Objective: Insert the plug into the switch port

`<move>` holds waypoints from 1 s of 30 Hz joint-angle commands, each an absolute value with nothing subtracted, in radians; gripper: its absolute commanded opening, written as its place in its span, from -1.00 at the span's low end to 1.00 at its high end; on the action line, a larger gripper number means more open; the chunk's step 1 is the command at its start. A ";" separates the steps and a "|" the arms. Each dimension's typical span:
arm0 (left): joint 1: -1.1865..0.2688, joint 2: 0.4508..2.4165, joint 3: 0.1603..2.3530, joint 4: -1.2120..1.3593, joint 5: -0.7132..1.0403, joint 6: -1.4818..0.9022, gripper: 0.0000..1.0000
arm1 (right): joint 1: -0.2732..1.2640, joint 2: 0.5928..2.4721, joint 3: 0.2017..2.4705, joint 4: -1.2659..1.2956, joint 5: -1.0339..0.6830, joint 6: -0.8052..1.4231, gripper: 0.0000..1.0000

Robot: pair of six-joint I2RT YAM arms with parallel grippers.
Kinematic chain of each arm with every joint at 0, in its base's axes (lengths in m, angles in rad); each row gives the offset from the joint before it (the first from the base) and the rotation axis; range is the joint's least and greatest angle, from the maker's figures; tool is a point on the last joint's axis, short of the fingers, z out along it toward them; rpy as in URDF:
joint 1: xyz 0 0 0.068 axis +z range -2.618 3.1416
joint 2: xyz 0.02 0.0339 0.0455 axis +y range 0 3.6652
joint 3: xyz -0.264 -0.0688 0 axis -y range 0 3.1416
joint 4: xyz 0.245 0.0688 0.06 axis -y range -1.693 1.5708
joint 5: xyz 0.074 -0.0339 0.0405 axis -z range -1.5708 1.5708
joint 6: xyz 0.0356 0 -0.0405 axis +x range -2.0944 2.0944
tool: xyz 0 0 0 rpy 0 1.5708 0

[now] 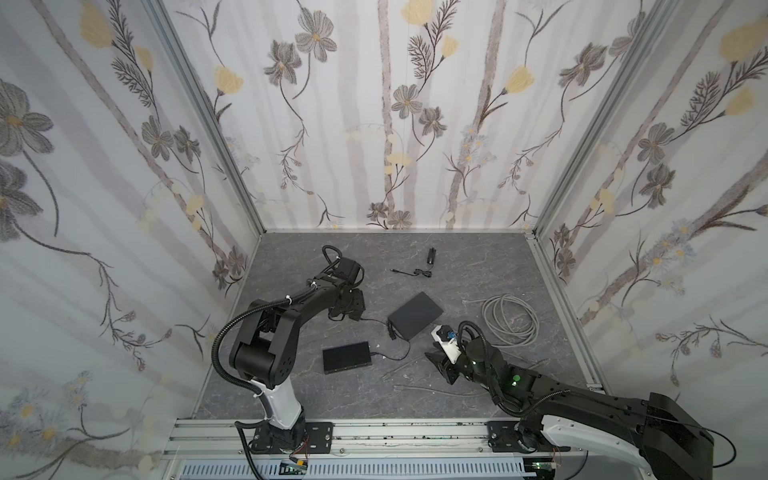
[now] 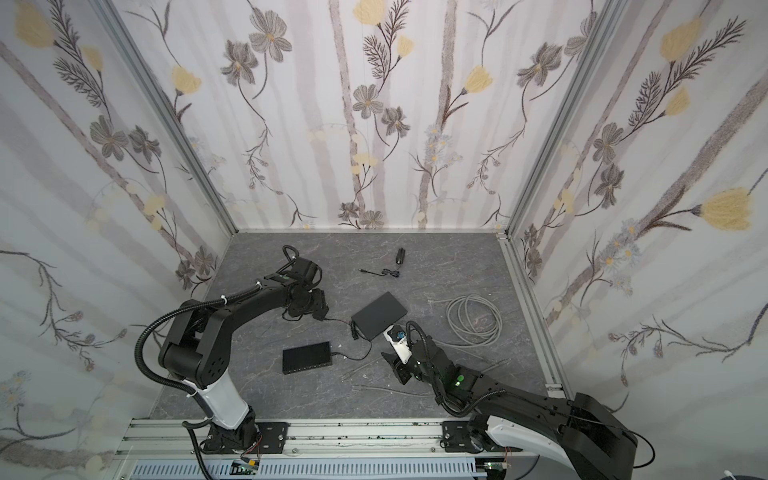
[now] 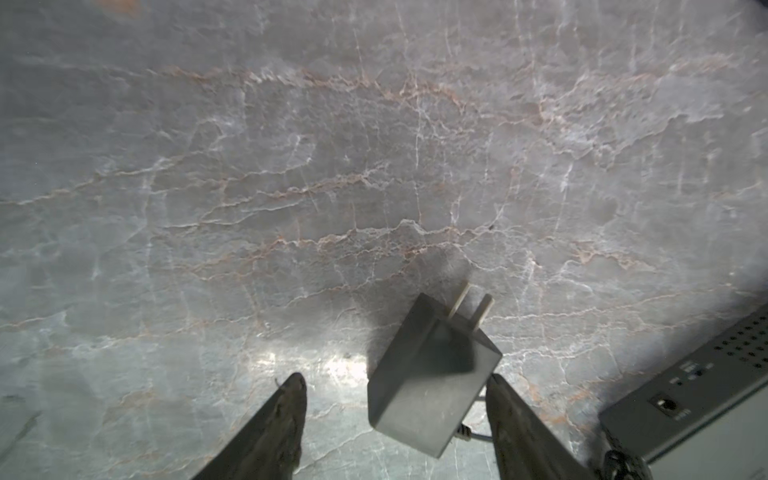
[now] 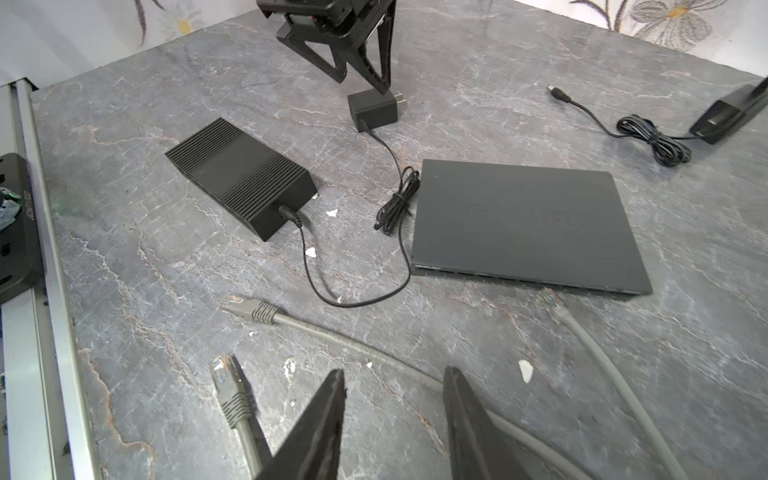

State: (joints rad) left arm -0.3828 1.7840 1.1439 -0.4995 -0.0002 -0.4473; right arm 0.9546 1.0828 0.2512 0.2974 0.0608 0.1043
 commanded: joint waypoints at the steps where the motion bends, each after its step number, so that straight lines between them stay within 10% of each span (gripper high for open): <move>1: -0.397 1.819 1.183 -0.528 -0.011 -0.424 0.40 | 0.957 1.023 0.214 0.428 0.131 0.127 -0.11; 30: -0.107 2.014 1.416 -0.573 -0.005 -0.441 -0.34 | 0.965 0.902 0.152 0.458 0.156 0.118 -0.12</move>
State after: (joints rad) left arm -0.1410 1.9770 1.3544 -0.5632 0.0036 -0.4198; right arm 0.9634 0.9035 0.1539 0.4152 0.1452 0.1070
